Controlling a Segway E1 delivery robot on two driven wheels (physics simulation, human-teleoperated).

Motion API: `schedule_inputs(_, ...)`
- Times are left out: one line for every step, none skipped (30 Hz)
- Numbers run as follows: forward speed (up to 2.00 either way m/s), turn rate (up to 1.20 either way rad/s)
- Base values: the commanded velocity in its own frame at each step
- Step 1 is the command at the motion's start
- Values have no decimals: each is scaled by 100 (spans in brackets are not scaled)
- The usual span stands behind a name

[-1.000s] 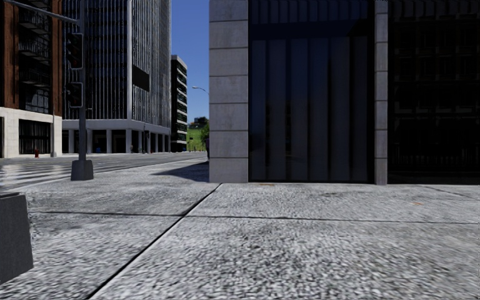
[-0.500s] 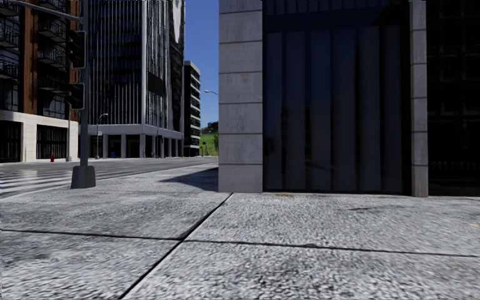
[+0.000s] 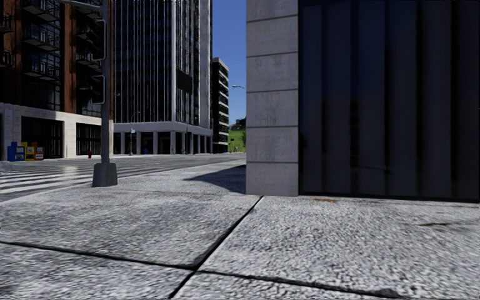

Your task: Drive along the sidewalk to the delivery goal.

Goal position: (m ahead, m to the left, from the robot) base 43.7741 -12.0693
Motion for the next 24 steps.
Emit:
schedule_inputs(200,48)
schedule_inputs(200,48)
schedule_inputs(200,48)
schedule_inputs(200,48)
schedule_inputs(200,48)
schedule_inputs(200,48)
schedule_inputs(200,48)
schedule_inputs(200,48)
schedule_inputs(200,48)
schedule_inputs(200,48)
schedule_inputs(200,48)
schedule_inputs(200,48)
schedule_inputs(200,48)
schedule_inputs(200,48)
schedule_inputs(200,48)
schedule_inputs(200,48)
schedule_inputs(200,48)
schedule_inputs(200,48)
schedule_inputs(200,48)
schedule_inputs(200,48)
schedule_inputs(200,48)
schedule_inputs(200,48)
schedule_inputs(200,48)
schedule_inputs(200,43)
